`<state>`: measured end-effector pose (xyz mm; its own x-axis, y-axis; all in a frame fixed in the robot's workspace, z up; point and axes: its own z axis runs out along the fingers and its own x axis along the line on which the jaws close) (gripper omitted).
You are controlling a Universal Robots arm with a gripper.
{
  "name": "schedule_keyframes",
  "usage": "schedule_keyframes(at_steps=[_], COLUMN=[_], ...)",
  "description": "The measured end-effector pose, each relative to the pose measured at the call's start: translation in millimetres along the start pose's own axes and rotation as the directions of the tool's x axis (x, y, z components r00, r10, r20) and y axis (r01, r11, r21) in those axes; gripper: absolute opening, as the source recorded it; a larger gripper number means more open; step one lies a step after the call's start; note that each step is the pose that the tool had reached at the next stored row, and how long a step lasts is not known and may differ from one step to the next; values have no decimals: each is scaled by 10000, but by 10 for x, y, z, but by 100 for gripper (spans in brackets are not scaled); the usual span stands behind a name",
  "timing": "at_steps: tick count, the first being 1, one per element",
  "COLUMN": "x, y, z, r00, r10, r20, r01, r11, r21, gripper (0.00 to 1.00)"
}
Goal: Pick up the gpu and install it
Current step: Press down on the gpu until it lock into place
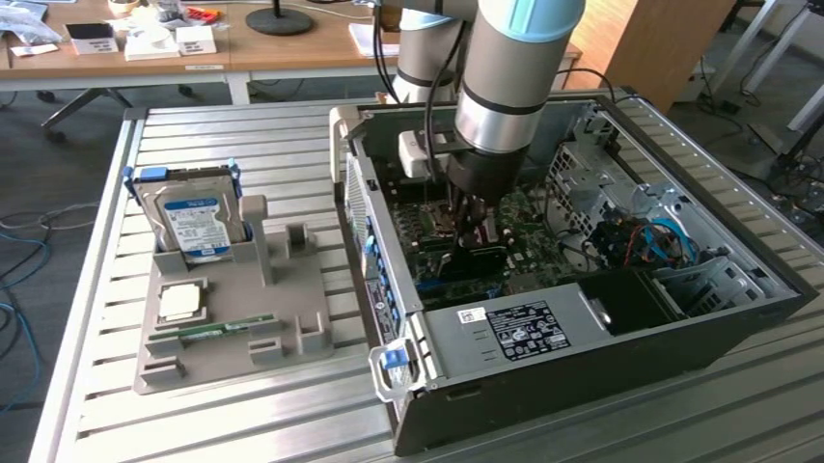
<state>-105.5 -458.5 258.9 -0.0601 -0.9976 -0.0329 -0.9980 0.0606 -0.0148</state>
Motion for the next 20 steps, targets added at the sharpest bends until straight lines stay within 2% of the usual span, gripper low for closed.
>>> schedule_keyframes(at_steps=[4, 6, 13, 20], x=[-3, -3, -7, -13], y=[-1, 0, -3, -6], z=[-27, -70, -201, -381], r00=[10000, 10000, 10000, 10000], r10=[1, 2, 0, 0], r20=[23, 0, 1, 1], r01=[-1, -2, 0, 0], r11=[10000, 10000, 10000, 10000], r21=[8, 0, 0, 0], gripper=[11, 11, 11, 11])
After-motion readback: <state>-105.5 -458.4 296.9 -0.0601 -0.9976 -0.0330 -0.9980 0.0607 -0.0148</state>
